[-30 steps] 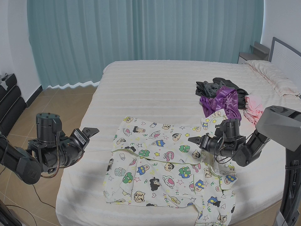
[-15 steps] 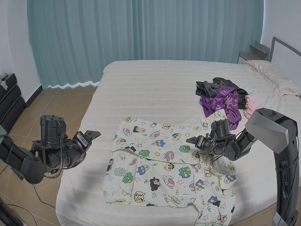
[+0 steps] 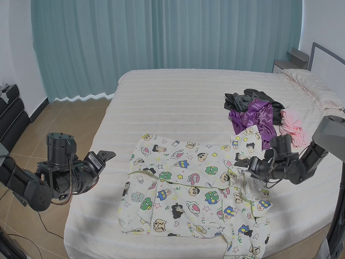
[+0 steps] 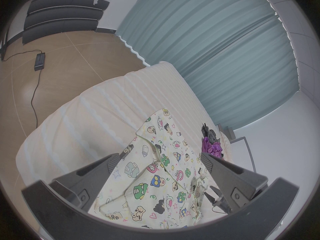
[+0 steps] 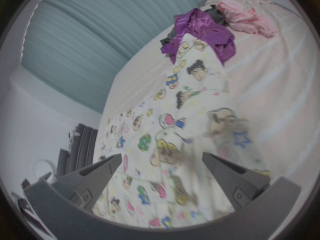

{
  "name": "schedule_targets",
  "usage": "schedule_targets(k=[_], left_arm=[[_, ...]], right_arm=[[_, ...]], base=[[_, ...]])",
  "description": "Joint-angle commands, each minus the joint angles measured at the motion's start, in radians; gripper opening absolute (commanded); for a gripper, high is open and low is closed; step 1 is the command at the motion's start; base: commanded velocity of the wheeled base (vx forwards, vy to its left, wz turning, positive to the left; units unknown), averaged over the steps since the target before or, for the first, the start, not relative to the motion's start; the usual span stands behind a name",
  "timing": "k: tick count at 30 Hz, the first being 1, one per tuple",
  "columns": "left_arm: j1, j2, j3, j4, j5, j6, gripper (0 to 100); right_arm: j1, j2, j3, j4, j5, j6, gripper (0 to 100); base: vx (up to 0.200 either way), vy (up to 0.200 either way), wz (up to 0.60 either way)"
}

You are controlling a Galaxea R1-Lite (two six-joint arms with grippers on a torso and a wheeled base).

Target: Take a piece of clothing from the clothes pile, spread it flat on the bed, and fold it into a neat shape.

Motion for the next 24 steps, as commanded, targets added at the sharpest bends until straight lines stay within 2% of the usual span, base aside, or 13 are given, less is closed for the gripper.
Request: schedule_targets(k=[1, 4, 6, 9, 21, 23, 24], left_arm=[[-0.023, -0.005, 0.004, 0.000, 0.001, -0.017, 100], [-0.027, -0.005, 0.004, 0.000, 0.001, -0.020, 100], [-0.032, -0.005, 0.005, 0.000, 0.001, -0.020, 100], [-0.034, -0.005, 0.005, 0.000, 0.001, -0.020, 100], [-0.032, -0.003, 0.002, 0.000, 0.001, -0.020, 100], [-0.031, -0.002, -0.001, 0.000, 0.001, -0.020, 100], [-0.029, -0.002, -0.001, 0.000, 0.002, -0.020, 100]], right_arm=[[-0.162, -0.133, 0.193, -0.002, 0.103, -0.164, 100], [-0.192, -0.124, 0.213, -0.002, 0.112, -0.211, 100], [-0.231, -0.077, 0.219, -0.002, 0.115, -0.312, 100], [-0.238, -0.020, 0.200, -0.004, 0.113, -0.372, 100], [-0.189, 0.144, 0.056, -0.078, 0.110, -0.366, 100], [-0.176, 0.172, 0.030, -0.076, 0.109, -0.340, 100], [-0.172, 0.180, 0.023, -0.075, 0.109, -0.332, 0]], base=[[0.000, 0.000, 0.00], [0.000, 0.000, 0.00], [0.000, 0.000, 0.00], [0.000, 0.000, 0.00], [0.000, 0.000, 0.00], [0.000, 0.000, 0.00], [0.000, 0.000, 0.00]])
